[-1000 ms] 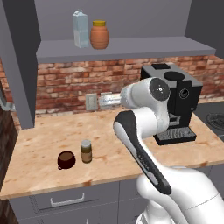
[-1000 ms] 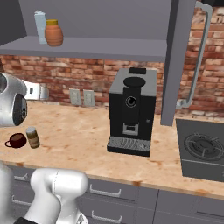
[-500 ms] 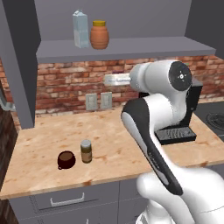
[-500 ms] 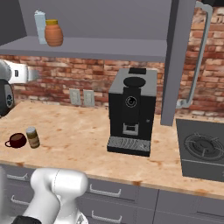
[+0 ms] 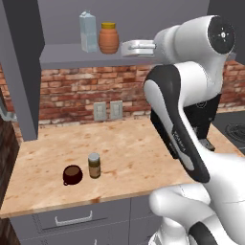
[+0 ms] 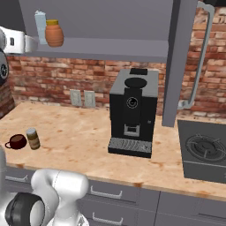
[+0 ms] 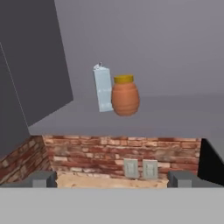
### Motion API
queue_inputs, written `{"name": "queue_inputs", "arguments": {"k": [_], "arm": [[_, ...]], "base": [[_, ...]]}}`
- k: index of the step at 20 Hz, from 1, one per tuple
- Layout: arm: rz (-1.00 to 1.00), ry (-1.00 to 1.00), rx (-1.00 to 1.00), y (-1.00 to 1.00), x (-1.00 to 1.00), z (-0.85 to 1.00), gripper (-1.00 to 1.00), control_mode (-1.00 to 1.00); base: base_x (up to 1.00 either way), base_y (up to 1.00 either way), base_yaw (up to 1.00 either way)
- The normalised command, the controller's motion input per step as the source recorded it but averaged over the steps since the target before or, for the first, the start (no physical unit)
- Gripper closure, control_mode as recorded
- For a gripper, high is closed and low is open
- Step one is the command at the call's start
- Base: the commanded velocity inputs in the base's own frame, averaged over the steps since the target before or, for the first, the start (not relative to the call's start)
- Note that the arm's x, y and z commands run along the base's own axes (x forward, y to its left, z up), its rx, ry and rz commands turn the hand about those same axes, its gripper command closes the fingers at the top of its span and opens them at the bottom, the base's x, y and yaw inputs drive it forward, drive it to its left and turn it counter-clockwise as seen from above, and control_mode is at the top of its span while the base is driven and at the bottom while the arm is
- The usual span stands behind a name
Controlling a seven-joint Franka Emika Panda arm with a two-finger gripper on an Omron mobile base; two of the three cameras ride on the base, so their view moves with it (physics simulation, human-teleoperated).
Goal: Pick the cinnamon and honey bottle from the cabinet and place them next to the mug.
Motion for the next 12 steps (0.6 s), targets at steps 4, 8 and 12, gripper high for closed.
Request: {"name": "queue_inputs", "arguments": {"k": [4, 8, 12], "arm": [[0.00, 0.00, 0.00, -0.11, 0.32, 0.01, -1.00, -1.00], [0.00, 0.00, 0.00, -0.09, 0.46, 0.00, -1.00, -1.00], [0.01, 0.00, 0.00, -0.03, 0.53, -0.01, -1.00, -1.00]], "base": [[0.00, 0.00, 0.00], [0.00, 0.00, 0.00], [0.00, 0.00, 0.00]]}}
